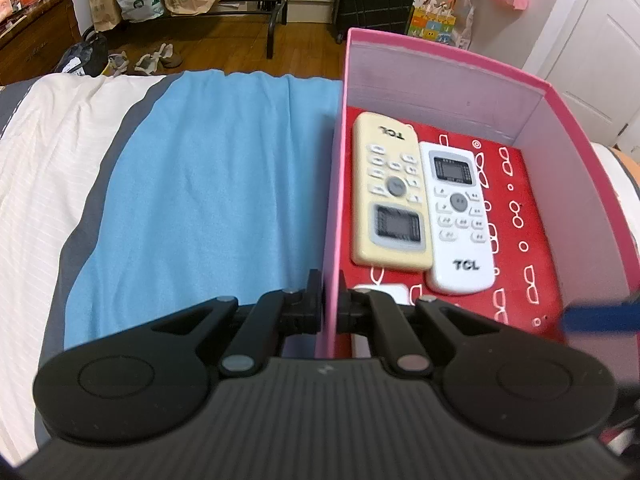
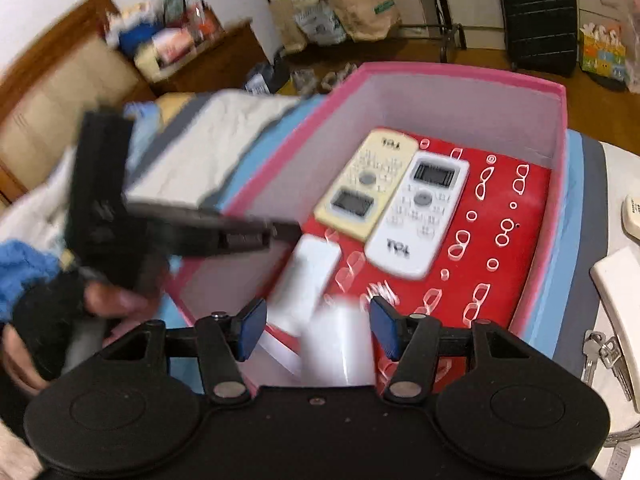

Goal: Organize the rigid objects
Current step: 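Carry the charger cube into the pink box and open the right tool, then grasp the white rectangular box with the right tool and lift it, then lower the white rectangular box into the pink box and open the right tool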

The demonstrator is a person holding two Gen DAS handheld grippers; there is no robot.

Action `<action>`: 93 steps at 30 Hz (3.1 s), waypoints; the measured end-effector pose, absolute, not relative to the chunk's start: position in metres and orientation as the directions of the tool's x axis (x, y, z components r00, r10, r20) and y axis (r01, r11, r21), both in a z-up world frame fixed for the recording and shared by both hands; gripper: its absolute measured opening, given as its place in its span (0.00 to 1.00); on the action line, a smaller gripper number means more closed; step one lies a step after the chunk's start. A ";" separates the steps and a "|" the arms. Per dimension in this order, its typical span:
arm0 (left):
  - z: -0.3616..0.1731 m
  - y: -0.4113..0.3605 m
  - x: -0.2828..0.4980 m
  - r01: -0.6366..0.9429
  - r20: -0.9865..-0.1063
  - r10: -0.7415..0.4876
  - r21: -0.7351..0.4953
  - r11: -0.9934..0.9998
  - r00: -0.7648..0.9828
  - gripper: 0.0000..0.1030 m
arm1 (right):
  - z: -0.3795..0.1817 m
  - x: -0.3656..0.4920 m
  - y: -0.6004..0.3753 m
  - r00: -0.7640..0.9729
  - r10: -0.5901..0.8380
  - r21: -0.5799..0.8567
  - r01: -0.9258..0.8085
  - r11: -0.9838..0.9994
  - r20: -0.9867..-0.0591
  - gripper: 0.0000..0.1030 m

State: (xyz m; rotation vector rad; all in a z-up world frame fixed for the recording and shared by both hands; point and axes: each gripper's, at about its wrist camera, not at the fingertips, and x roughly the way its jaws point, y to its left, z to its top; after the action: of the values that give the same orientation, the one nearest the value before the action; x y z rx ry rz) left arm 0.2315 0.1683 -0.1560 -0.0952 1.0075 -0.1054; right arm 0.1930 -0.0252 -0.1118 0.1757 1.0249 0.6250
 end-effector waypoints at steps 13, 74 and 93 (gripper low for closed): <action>-0.153 0.162 0.231 0.045 -0.835 -0.114 -0.107 0.993 0.538 0.03 | -0.065 0.180 -0.166 0.631 0.238 0.051 -0.300 0.953 -0.738 0.77; -0.152 0.170 0.230 0.045 -0.824 -0.140 -0.138 0.989 0.550 0.03 | -0.106 0.190 0.000 0.519 0.356 0.087 -0.471 0.878 -0.777 0.56; -0.154 0.171 0.231 0.043 -0.823 -0.141 -0.141 0.989 0.550 0.04 | -0.067 0.181 -0.117 0.479 0.158 0.044 -0.240 0.970 -0.864 0.68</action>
State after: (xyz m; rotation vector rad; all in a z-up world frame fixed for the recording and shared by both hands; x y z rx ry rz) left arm 0.2310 0.1709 -0.1544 -0.1086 0.9824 -0.1090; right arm 0.1811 -0.1174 -0.0671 -0.0873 1.0438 0.2431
